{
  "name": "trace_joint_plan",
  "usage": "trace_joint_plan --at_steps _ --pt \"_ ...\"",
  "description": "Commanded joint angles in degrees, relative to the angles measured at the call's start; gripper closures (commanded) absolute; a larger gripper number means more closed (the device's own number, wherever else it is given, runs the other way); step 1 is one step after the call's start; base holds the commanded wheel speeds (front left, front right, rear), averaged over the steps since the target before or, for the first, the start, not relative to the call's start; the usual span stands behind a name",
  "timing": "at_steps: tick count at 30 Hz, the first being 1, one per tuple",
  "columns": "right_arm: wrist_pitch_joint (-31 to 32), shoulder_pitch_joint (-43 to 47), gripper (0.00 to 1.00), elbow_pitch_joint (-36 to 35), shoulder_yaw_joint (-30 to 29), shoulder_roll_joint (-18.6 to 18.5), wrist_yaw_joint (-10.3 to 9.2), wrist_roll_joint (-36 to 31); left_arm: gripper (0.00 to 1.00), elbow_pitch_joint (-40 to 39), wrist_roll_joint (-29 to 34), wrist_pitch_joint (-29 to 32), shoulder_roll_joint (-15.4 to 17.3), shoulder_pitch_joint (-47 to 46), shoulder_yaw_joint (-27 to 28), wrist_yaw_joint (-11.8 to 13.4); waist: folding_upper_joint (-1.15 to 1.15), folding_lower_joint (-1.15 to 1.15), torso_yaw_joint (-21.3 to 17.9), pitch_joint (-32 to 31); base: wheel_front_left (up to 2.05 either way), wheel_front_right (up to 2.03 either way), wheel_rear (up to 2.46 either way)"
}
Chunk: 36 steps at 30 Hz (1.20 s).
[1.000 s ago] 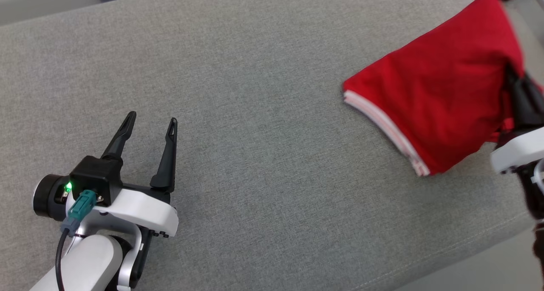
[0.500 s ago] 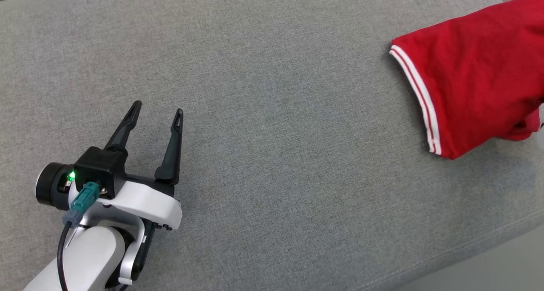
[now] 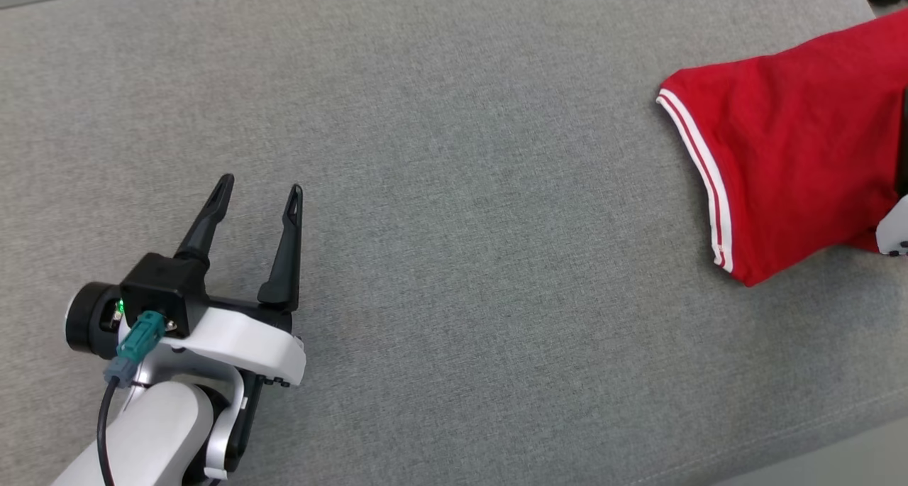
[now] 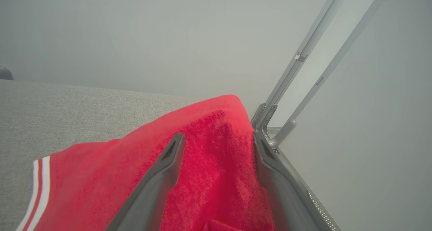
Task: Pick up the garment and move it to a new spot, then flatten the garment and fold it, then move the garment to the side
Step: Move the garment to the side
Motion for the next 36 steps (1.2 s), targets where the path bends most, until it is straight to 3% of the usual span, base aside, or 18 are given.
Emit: trace_joint_plan --at_steps 1,4,9,20,29,36 --pt "0.6 1.8 0.00 -2.8 -1.6 0.5 -0.04 -1.6 0.00 0.5 -0.4 -0.7 -0.2 0.7 0.3 0.1 0.00 0.00 1.0 -1.4 0.00 0.00 0.00" --pt "1.5 3.3 0.00 -6.3 -3.9 1.8 -0.04 -2.6 0.00 0.8 -0.8 -1.2 -0.7 1.3 0.2 0.0 0.00 0.00 1.6 -2.3 0.00 0.00 0.00" --pt "4.3 8.6 0.00 -19.1 -8.2 5.7 -0.04 -4.3 0.00 1.8 -1.8 -2.3 -1.4 2.7 0.3 -0.1 0.00 0.00 2.8 -4.6 0.00 0.00 0.00" --pt "6.7 18.3 0.00 -35.0 -0.5 10.0 -0.04 3.6 0.00 2.2 -3.0 -4.7 -1.1 5.1 2.8 0.9 0.00 0.00 6.1 -9.2 0.00 0.00 0.00" --pt "6.1 25.2 0.00 -37.2 8.1 12.0 -0.04 8.7 0.00 1.5 -4.1 -6.6 -0.6 8.7 6.4 0.8 0.00 0.00 9.5 -13.8 0.00 0.00 0.00" --pt "5.2 29.9 0.00 -35.0 10.9 12.3 -0.03 10.6 0.00 1.7 -4.4 -7.2 -0.9 12.6 8.5 0.2 0.00 0.00 11.1 -17.3 0.00 0.00 0.00"
